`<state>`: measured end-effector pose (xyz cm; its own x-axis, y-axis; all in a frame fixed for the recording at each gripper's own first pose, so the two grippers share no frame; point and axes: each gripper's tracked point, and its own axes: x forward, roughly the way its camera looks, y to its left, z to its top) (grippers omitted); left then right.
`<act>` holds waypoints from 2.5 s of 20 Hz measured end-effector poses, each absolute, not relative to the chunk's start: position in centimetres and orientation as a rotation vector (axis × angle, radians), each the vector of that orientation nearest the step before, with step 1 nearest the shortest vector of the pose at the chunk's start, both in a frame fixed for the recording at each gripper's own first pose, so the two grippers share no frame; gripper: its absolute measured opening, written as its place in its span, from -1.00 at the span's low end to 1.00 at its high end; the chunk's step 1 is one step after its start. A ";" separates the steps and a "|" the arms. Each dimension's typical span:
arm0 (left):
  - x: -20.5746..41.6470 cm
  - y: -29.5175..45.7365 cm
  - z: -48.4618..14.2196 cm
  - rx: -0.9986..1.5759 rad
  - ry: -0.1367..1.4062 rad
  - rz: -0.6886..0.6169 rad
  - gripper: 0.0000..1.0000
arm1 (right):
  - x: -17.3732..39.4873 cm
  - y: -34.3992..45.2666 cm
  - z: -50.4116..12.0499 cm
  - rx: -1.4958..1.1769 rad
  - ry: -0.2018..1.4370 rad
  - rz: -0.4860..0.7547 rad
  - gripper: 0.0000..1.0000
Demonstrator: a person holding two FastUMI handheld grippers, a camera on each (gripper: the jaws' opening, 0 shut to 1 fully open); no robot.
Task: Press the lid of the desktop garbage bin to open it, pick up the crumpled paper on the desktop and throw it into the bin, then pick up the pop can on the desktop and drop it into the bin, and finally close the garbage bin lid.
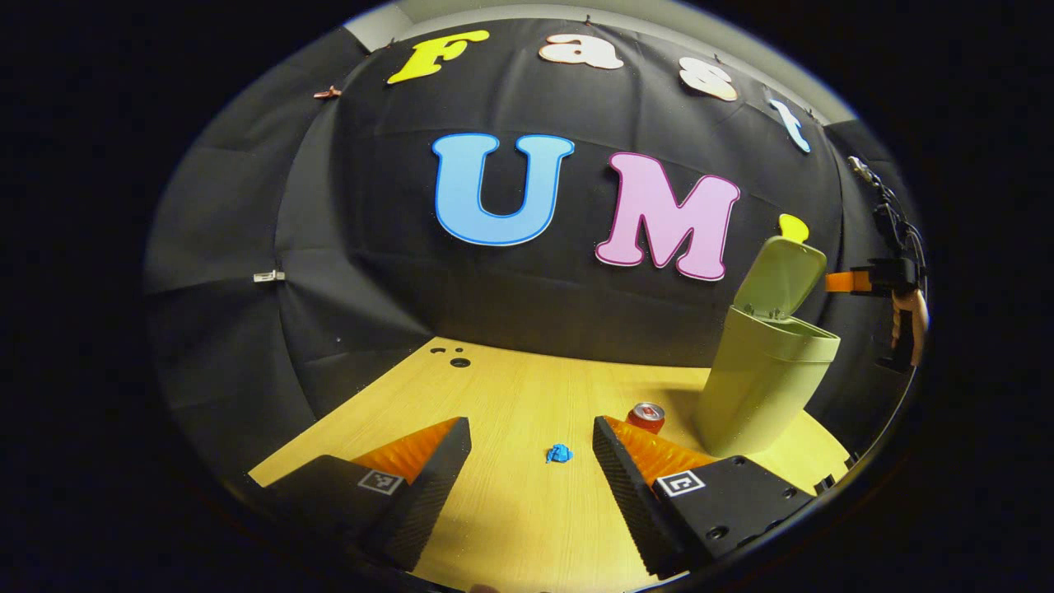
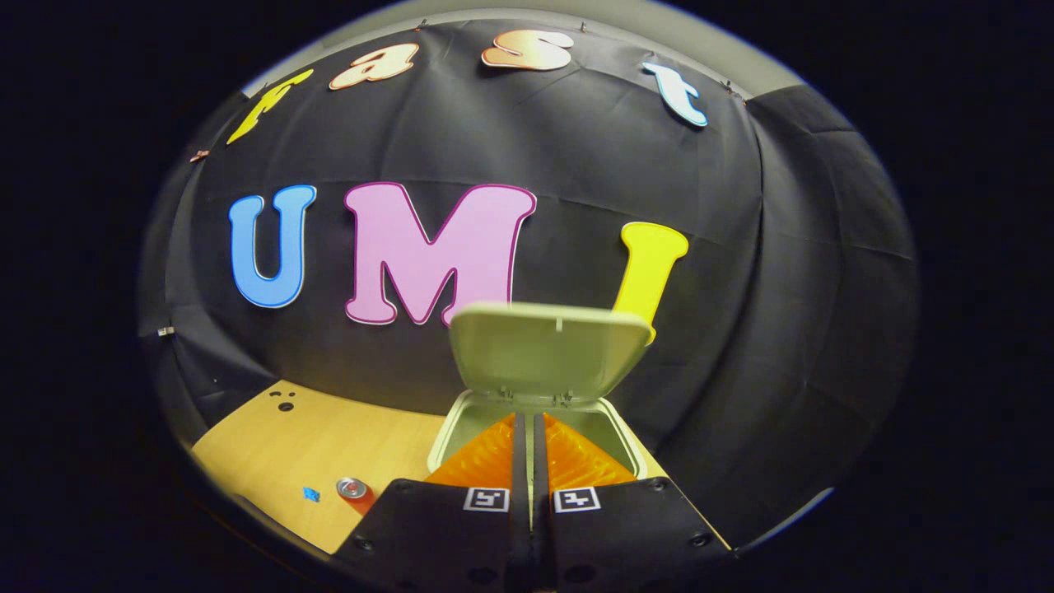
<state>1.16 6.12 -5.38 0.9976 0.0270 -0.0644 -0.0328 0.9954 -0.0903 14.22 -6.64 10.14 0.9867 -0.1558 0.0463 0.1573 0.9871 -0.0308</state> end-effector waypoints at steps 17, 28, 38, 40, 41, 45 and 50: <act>3.4 5.9 -7.5 -0.067 0.134 0.067 0.91 | 12.9 -3.4 2.4 0.008 0.087 -0.038 -0.80; 7.8 3.0 -13.5 -0.144 0.288 0.066 0.92 | 9.9 0.3 -3.2 -0.022 0.172 0.163 0.97; 15.2 1.6 -17.4 -0.080 0.373 0.028 0.92 | 7.7 -1.2 -5.9 -0.054 0.254 0.184 0.98; 17.1 1.2 -17.9 -0.045 0.386 0.011 0.92 | 7.5 -1.6 -6.6 -0.058 0.277 0.179 0.97; 18.1 0.9 -18.3 -0.030 0.391 -0.002 0.92 | 7.4 -1.8 -6.9 -0.061 0.289 0.179 0.97; 20.9 -0.1 -20.8 0.021 0.452 -0.031 0.92 | 6.8 -2.3 -7.5 -0.046 0.324 0.185 0.97; 22.6 0.2 -23.3 0.039 0.512 0.000 0.92 | 6.4 -3.5 -8.6 -0.049 0.366 0.168 0.97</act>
